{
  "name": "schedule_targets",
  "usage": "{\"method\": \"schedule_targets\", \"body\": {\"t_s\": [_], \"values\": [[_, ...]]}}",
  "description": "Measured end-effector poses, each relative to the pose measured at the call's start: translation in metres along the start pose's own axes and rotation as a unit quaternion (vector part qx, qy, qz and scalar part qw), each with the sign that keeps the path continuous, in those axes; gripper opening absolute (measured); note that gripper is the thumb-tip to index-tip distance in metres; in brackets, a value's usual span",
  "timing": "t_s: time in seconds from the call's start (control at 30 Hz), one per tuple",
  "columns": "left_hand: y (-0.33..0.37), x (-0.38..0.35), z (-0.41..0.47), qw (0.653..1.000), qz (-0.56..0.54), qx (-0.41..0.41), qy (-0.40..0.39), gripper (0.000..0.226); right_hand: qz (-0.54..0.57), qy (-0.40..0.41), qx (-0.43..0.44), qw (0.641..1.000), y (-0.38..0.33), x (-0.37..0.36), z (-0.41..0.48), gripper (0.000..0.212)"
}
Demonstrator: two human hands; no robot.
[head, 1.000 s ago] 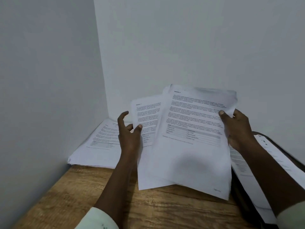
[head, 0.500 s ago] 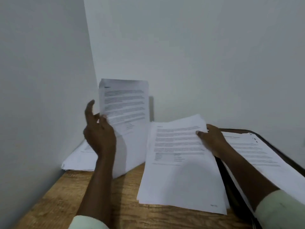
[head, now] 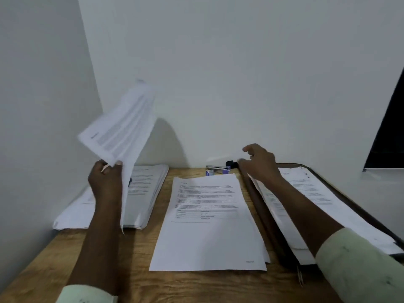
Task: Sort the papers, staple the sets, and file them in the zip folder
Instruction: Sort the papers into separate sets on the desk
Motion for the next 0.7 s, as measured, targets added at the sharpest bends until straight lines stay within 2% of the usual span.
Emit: {"method": "schedule_targets", "body": {"t_s": [0.1,0.17,0.27,0.37,0.43,0.57,0.63,0.7], "values": [[-0.008,-0.022,-0.015,0.992,0.104,-0.048,-0.059,0.021,-0.055,0.016,-0.042,0.997,0.019,0.035,-0.004,0.038],[-0.012,-0.030,-0.025,0.980,0.178,-0.066,-0.063,0.018,-0.105,-0.028,-0.075,0.991,0.033,0.043,-0.010,0.045],[-0.017,-0.043,-0.037,0.971,0.213,-0.076,-0.077,0.005,-0.178,-0.141,-0.107,0.968,0.050,0.029,-0.023,0.076],[-0.019,-0.055,-0.046,0.959,0.248,-0.078,-0.117,0.011,-0.201,-0.178,-0.121,0.956,0.056,0.013,-0.034,0.094],[-0.021,-0.063,-0.052,0.955,0.258,-0.057,-0.134,0.012,-0.223,-0.177,-0.123,0.951,0.057,0.007,-0.038,0.088],[-0.033,-0.071,-0.056,0.960,0.230,0.028,-0.158,0.019,-0.281,-0.179,-0.100,0.937,0.051,0.005,-0.040,0.048],[-0.039,-0.073,-0.054,0.961,0.206,0.075,-0.170,0.029,-0.276,-0.156,-0.082,0.945,0.050,0.009,-0.038,0.030],[-0.038,-0.079,-0.063,0.957,0.174,0.110,-0.205,0.025,-0.247,-0.123,-0.076,0.958,0.052,0.017,-0.034,0.021]]}}
Point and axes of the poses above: each hand's wrist, its own z-axis towards the middle knuckle, its own x-axis out of the back of the hand, y = z × x, the point moved 4 cm from there along z, towards the middle knuckle, and after that the axes turned 13 degrees about x, right-handed, at the moved point
